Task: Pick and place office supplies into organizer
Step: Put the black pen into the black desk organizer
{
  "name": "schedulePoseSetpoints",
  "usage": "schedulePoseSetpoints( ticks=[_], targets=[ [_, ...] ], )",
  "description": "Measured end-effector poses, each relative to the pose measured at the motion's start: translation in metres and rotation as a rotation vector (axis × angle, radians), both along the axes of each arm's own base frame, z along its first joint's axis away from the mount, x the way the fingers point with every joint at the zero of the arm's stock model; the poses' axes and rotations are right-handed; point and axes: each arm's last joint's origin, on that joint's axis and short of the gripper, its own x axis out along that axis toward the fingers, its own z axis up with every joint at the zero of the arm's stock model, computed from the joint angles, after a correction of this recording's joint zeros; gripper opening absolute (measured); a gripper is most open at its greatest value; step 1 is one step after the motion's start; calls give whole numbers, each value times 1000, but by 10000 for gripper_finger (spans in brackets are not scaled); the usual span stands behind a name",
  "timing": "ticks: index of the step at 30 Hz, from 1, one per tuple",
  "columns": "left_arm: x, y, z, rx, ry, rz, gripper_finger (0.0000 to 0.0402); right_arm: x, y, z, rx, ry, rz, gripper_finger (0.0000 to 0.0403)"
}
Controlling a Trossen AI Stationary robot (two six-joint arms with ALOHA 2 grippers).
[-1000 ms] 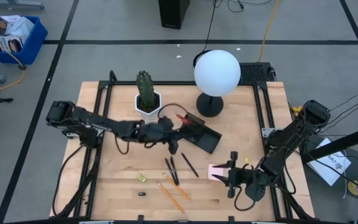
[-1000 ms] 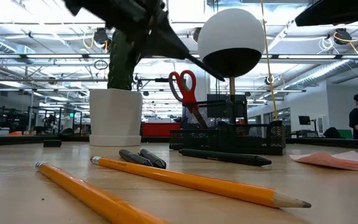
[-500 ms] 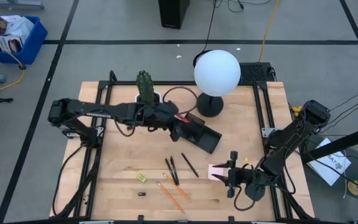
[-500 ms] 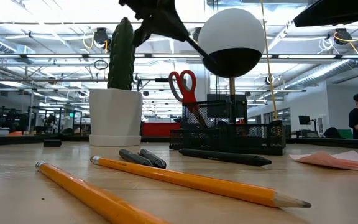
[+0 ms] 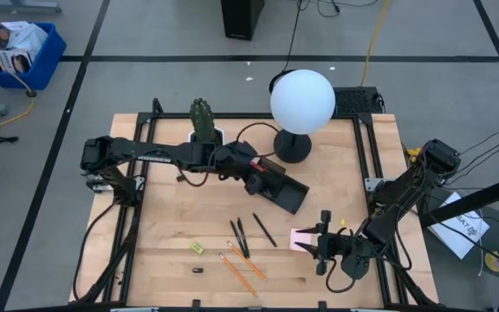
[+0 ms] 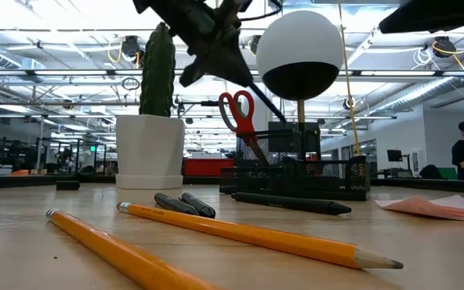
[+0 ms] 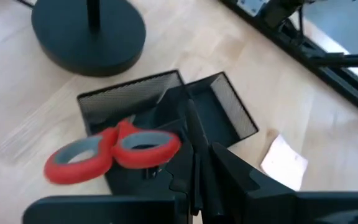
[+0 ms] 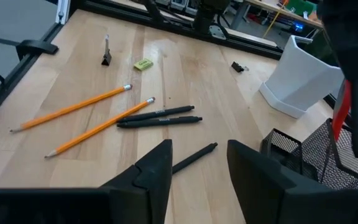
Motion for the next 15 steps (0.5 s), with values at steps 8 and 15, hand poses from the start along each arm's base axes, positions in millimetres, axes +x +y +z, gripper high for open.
schedulePoseSetpoints(
  ticks=[8,15],
  targets=[
    [3,13,-2,4,-17,16,40,0,0,0,4,-3,0,143],
    [3,20,-2,-9,-27,19,63,0,0,0,6,-3,-1,137]
  ],
)
